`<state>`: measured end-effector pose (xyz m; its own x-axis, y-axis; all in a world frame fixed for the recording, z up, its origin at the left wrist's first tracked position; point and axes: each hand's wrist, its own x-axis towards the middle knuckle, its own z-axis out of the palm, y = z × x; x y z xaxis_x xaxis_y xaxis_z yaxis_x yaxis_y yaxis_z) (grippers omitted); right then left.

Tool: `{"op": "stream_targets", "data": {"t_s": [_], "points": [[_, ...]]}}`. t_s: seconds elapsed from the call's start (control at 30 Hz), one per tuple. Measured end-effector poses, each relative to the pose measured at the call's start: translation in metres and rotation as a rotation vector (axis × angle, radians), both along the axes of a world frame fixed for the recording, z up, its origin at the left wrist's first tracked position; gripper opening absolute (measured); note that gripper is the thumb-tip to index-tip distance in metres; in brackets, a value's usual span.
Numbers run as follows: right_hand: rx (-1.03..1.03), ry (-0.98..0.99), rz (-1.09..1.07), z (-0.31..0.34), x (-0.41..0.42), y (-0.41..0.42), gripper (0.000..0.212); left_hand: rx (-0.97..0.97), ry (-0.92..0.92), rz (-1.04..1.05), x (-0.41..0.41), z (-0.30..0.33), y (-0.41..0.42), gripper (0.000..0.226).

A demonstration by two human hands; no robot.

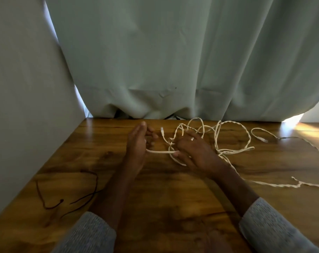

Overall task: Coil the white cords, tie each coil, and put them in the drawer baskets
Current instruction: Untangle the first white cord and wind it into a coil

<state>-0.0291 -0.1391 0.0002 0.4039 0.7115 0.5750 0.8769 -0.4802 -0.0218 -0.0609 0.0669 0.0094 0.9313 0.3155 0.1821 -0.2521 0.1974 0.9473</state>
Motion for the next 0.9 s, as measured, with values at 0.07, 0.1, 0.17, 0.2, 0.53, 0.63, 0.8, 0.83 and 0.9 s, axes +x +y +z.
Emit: {"op": "stream_targets", "data": {"t_s": [0.07,0.1,0.17,0.2,0.53,0.63,0.8,0.83,0.9], "points": [[0.176,0.036,0.033,0.012,0.011,0.007,0.027,0.28,-0.046,-0.065,0.0,0.005,-0.006,0.063],[0.265,0.076,0.04,0.017,0.017,0.009,0.025,0.31,-0.037,-0.132,-0.003,0.005,-0.009,0.071],[0.392,0.147,0.019,0.017,0.028,0.014,0.024,0.272,-0.007,-0.282,-0.007,0.002,-0.011,0.078],[0.429,0.172,0.006,0.013,0.033,0.018,0.024,0.243,0.0,-0.358,-0.009,-0.001,-0.01,0.073],[0.284,0.366,-0.098,-0.016,0.034,0.039,0.021,-0.469,-0.207,-0.86,0.005,0.019,-0.025,0.053],[0.013,0.43,-0.225,-0.019,0.029,0.045,0.022,-0.405,-0.225,-0.643,0.024,0.025,-0.018,0.055],[-0.357,0.219,-0.297,-0.008,0.017,0.04,0.032,-0.256,-0.149,-0.394,0.037,0.003,-0.018,0.043],[-0.376,0.204,-0.283,-0.006,0.014,0.039,0.03,-0.202,-0.14,-0.361,0.039,0.001,-0.017,0.038],[-0.388,0.197,-0.245,-0.004,0.007,0.038,0.03,-0.025,-0.121,-0.297,0.042,-0.003,-0.014,0.036]]}}
